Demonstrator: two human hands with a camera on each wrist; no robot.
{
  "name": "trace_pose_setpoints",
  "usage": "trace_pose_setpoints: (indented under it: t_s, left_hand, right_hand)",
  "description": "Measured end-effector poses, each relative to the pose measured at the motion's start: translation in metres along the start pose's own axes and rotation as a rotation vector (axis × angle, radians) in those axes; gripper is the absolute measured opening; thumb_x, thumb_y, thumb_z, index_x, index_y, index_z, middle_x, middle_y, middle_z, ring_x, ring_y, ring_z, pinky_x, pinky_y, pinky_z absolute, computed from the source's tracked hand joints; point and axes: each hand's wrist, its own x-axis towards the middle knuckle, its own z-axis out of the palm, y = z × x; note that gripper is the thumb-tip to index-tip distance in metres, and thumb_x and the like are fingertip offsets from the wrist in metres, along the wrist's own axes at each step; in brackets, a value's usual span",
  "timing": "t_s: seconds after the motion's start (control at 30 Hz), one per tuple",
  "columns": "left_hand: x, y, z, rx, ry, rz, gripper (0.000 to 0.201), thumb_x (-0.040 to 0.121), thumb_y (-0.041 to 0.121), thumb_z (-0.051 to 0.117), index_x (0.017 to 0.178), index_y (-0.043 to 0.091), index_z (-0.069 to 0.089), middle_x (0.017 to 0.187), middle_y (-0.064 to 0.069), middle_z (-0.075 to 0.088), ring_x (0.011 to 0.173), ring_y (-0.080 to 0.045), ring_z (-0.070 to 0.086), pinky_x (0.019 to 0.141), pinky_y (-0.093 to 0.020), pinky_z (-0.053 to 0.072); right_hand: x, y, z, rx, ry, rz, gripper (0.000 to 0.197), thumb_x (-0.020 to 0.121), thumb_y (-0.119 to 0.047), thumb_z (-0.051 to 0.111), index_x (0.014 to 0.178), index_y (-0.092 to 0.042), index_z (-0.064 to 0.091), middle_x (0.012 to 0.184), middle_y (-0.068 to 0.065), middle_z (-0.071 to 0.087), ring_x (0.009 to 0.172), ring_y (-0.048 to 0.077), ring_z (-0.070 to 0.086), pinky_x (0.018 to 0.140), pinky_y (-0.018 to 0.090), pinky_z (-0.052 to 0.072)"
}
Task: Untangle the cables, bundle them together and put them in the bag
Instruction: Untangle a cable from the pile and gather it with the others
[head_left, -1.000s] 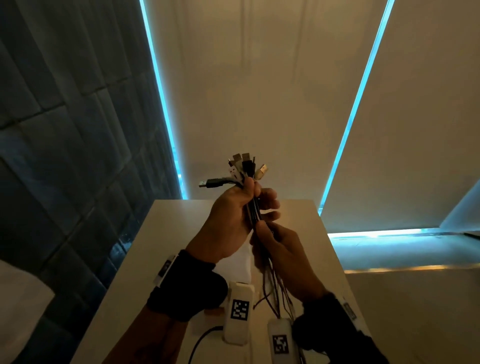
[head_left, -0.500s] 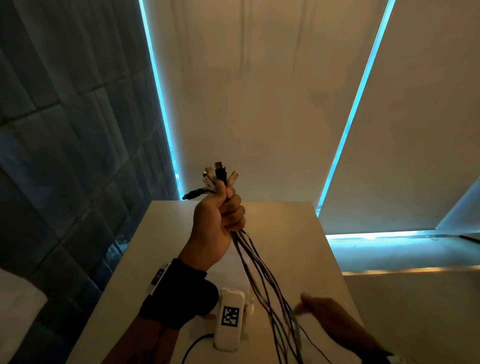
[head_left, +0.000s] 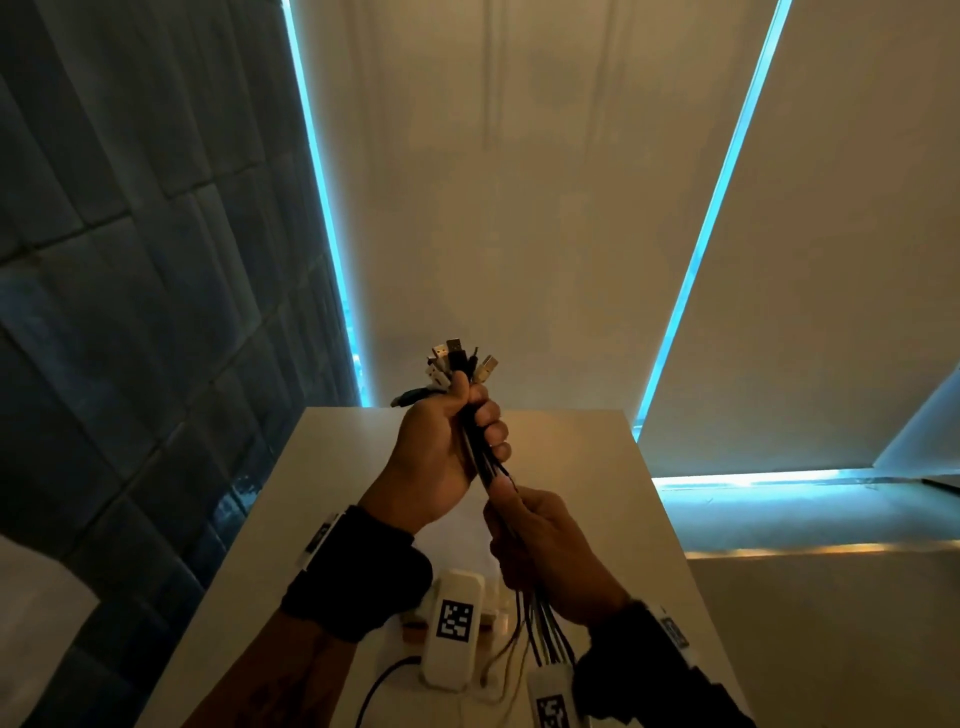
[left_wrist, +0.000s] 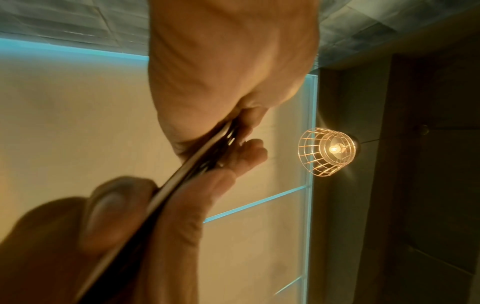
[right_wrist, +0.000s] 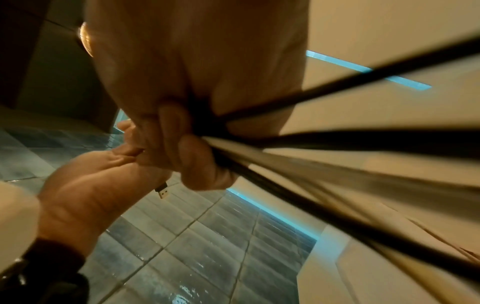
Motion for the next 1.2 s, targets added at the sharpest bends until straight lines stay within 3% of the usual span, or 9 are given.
trace_pose_setpoints:
  t_s: [0.37, 0.47, 0.53, 0.63, 0.73, 0.93, 1.03, 1.1, 1.2]
  left_hand:
    - [0.003, 0.02, -0.03, -0.05, 0.016, 0.068, 0.041, 0.101, 0.036, 0.028, 0.067, 0.018, 0.043, 0.045, 0.008, 0.028, 0.034, -0.004, 0.024, 0.035, -0.018, 0.027]
    - [0.002, 0.022, -0.041, -0.055, 0.022, 0.058, 0.043, 0.101, 0.036, 0.029, 0.065, 0.017, 0.044, 0.045, 0.008, 0.028, 0.033, -0.004, 0.024, 0.033, -0.018, 0.022]
    - [0.001, 0.019, -0.048, 0.007, 0.045, 0.054, 0.042, 0.101, 0.035, 0.031, 0.065, 0.017, 0.043, 0.045, 0.007, 0.027, 0.034, -0.004, 0.023, 0.034, -0.017, 0.02]
    - [-0.003, 0.009, -0.056, 0.17, 0.086, 0.031, 0.039, 0.099, 0.035, 0.035, 0.065, 0.015, 0.039, 0.046, 0.006, 0.026, 0.035, -0.005, 0.021, 0.035, -0.016, 0.015]
    - [-0.009, -0.004, -0.055, 0.282, 0.088, -0.028, 0.037, 0.093, 0.038, 0.041, 0.064, 0.015, 0.038, 0.048, 0.005, 0.025, 0.037, -0.005, 0.02, 0.038, -0.017, 0.012]
    - [-0.026, -0.023, -0.035, 0.555, -0.078, -0.109, 0.036, 0.089, 0.043, 0.044, 0.068, 0.014, 0.05, 0.058, 0.001, 0.027, 0.046, -0.01, 0.024, 0.042, -0.022, 0.02]
    - [-0.033, -0.029, -0.028, 0.576, -0.147, -0.122, 0.039, 0.09, 0.042, 0.043, 0.075, 0.011, 0.061, 0.056, 0.001, 0.032, 0.045, -0.01, 0.029, 0.043, -0.021, 0.026]
    - [-0.035, -0.032, -0.026, 0.595, -0.189, -0.126, 0.044, 0.09, 0.048, 0.048, 0.085, 0.01, 0.069, 0.066, -0.01, 0.043, 0.056, -0.02, 0.042, 0.054, -0.025, 0.035]
    - [-0.041, -0.032, -0.023, 0.658, -0.294, -0.187, 0.064, 0.088, 0.054, 0.043, 0.11, -0.004, 0.061, 0.08, -0.011, 0.056, 0.068, -0.022, 0.053, 0.063, -0.026, 0.042]
  right_hand:
    - [-0.044, 0.018, -0.019, -0.009, -0.145, 0.169, 0.05, 0.092, -0.057, 0.041, 0.062, -0.017, 0.042, 0.052, 0.001, 0.025, 0.042, 0.015, 0.016, 0.045, 0.03, 0.012]
    - [-0.058, 0.012, -0.023, -0.095, -0.147, 0.218, 0.053, 0.09, -0.058, 0.044, 0.068, -0.009, 0.041, 0.054, 0.001, 0.025, 0.043, 0.014, 0.019, 0.046, 0.031, 0.014]
    - [-0.066, 0.003, -0.027, -0.213, -0.124, 0.225, 0.051, 0.089, -0.06, 0.048, 0.065, -0.015, 0.045, 0.055, 0.0, 0.028, 0.044, 0.012, 0.023, 0.046, 0.026, 0.018]
    - [-0.077, -0.018, -0.034, -0.565, -0.083, 0.105, 0.035, 0.09, -0.047, 0.056, 0.064, -0.025, 0.048, 0.054, -0.01, 0.037, 0.045, 0.003, 0.034, 0.046, 0.021, 0.032]
    - [-0.081, -0.043, -0.04, -0.877, -0.064, -0.063, 0.031, 0.091, -0.036, 0.06, 0.062, -0.034, 0.05, 0.056, -0.014, 0.05, 0.052, 0.002, 0.044, 0.053, 0.016, 0.033]
    - [-0.066, -0.083, -0.055, -1.022, 0.074, -0.332, 0.023, 0.088, -0.036, 0.063, 0.067, -0.039, 0.053, 0.052, -0.014, 0.05, 0.047, 0.004, 0.043, 0.049, 0.018, 0.033]
    - [-0.049, -0.095, -0.06, -1.073, 0.073, -0.409, 0.013, 0.085, -0.035, 0.062, 0.072, -0.031, 0.062, 0.054, -0.02, 0.053, 0.048, 0.005, 0.047, 0.048, 0.014, 0.033]
    - [-0.036, -0.096, -0.063, -1.101, 0.085, -0.441, 0.013, 0.087, -0.027, 0.065, 0.078, -0.018, 0.068, 0.052, -0.019, 0.053, 0.051, 0.003, 0.051, 0.049, 0.012, 0.035]
    - [-0.021, -0.092, -0.066, -1.115, 0.083, -0.431, 0.012, 0.087, -0.023, 0.066, 0.079, -0.015, 0.069, 0.052, -0.015, 0.051, 0.053, 0.008, 0.051, 0.051, 0.018, 0.036]
